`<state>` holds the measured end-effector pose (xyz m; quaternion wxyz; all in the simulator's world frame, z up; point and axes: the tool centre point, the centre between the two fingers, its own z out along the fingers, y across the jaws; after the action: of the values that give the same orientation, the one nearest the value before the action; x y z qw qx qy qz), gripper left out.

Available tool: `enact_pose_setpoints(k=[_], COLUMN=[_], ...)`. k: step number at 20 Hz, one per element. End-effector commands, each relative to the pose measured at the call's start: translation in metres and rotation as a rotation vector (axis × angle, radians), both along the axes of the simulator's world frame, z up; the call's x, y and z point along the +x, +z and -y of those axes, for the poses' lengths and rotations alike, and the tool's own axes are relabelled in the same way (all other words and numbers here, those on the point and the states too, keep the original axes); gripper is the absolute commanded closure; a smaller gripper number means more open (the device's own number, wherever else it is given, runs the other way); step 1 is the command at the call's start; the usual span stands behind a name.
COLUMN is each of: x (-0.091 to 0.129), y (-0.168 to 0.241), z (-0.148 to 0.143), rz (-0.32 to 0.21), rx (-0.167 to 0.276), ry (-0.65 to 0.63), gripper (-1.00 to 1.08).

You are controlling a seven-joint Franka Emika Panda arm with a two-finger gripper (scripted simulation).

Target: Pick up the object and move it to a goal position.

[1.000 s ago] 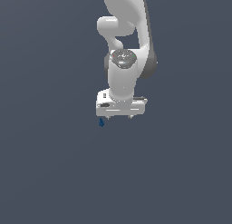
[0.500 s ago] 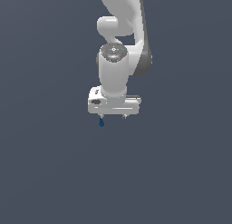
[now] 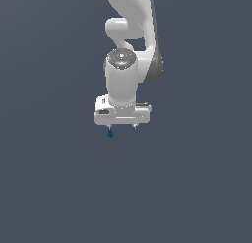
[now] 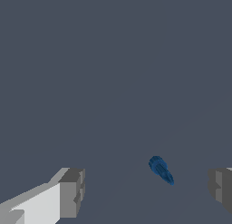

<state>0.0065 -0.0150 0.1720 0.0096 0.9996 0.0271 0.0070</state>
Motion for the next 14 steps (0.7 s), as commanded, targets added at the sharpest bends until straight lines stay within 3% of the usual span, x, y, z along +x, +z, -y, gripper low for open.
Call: enact_pose_setpoints(k=[1, 14], x=[-0.002, -0.015], y=[-0.003, -0.024], z=[0.003, 0.023], rz=[-0.002, -0.012], rx=[-0.001, -0.004], ry=[0.034, 0.317], gripper=[-0.92, -0.92])
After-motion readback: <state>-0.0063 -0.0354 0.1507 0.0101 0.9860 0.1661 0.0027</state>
